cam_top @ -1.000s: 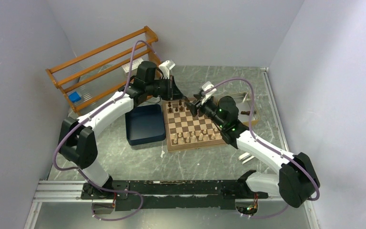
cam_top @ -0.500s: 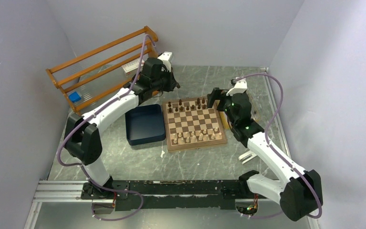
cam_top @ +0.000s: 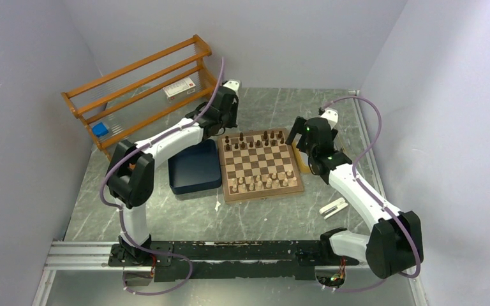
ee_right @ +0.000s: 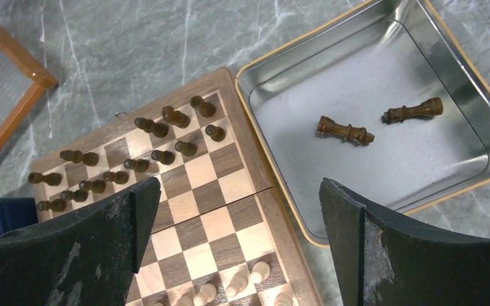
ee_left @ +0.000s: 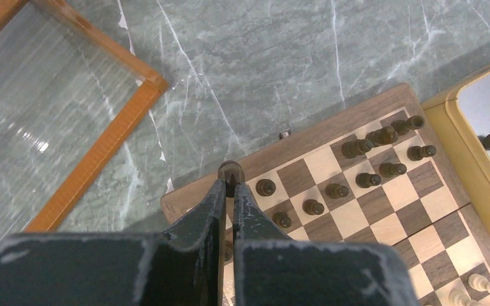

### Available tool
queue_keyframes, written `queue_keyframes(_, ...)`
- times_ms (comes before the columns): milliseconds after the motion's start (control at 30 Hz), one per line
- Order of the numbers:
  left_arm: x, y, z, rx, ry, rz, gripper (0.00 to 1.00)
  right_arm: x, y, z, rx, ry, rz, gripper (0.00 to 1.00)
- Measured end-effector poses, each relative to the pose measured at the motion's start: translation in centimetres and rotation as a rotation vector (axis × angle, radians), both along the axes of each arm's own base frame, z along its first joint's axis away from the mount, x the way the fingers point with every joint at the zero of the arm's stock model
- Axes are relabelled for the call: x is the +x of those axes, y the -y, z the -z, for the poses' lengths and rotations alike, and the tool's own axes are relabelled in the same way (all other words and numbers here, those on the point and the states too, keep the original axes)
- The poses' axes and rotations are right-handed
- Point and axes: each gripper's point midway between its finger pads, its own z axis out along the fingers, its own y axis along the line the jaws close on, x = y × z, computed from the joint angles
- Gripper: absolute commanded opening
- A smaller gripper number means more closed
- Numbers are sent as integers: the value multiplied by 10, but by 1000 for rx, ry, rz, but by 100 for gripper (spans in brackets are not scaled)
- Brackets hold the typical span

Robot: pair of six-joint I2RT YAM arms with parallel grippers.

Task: Set up the chess pieces on the board
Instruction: Place the chess piece on the chessboard.

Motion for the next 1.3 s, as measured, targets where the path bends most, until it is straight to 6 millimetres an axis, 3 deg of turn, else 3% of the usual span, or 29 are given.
queue_keyframes(133, -4, 7, 6, 13, -3, -4, 5, -2, 7, 6, 2, -22, 46, 100)
queue_keyframes(300, -9, 14, 32, 35, -50, -2, 5, -6, 13, 21, -7, -77, 79, 100)
queue_keyframes(467, -13, 11, 52, 65, -98, -11, 5, -6, 15, 22, -5, -81, 84, 100)
queue_keyframes(1033, -15, 11, 56, 58, -112, -25, 5, -6, 12, 22, 10, -85, 66, 100)
queue_keyframes(1300, -16, 9, 69, 74, -135, -27, 5, -7, 12, 23, 10, -87, 63, 100)
